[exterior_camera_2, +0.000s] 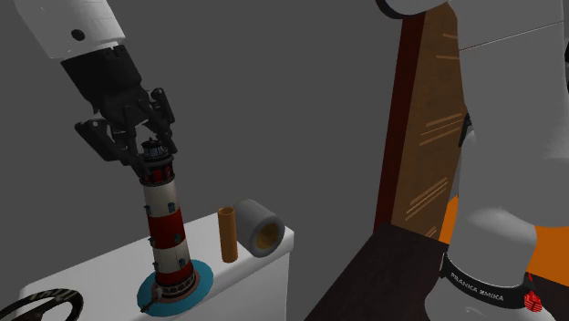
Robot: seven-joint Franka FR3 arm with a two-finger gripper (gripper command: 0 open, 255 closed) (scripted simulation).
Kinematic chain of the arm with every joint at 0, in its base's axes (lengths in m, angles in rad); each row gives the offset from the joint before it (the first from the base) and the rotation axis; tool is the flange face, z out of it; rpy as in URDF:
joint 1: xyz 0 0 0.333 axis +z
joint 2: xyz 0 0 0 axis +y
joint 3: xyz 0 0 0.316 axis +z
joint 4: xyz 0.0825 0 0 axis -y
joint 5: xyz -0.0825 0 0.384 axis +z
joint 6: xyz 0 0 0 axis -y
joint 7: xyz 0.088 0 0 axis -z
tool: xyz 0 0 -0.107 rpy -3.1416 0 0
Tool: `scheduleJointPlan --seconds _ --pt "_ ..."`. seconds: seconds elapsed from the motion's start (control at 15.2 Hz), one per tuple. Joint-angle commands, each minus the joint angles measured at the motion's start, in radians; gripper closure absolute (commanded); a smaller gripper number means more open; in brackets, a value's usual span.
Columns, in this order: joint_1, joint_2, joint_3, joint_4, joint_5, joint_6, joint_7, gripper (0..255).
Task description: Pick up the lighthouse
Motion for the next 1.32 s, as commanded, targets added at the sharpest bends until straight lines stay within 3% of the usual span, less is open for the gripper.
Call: scheduleJointPlan --seconds 0.0,1.25 --pt "0.000 0.000 0.000 -0.002 0.000 0.000 0.000 255" --pt "0.038 0.038 0.004 0.255 -0.020 -0.221 -0.025 255"
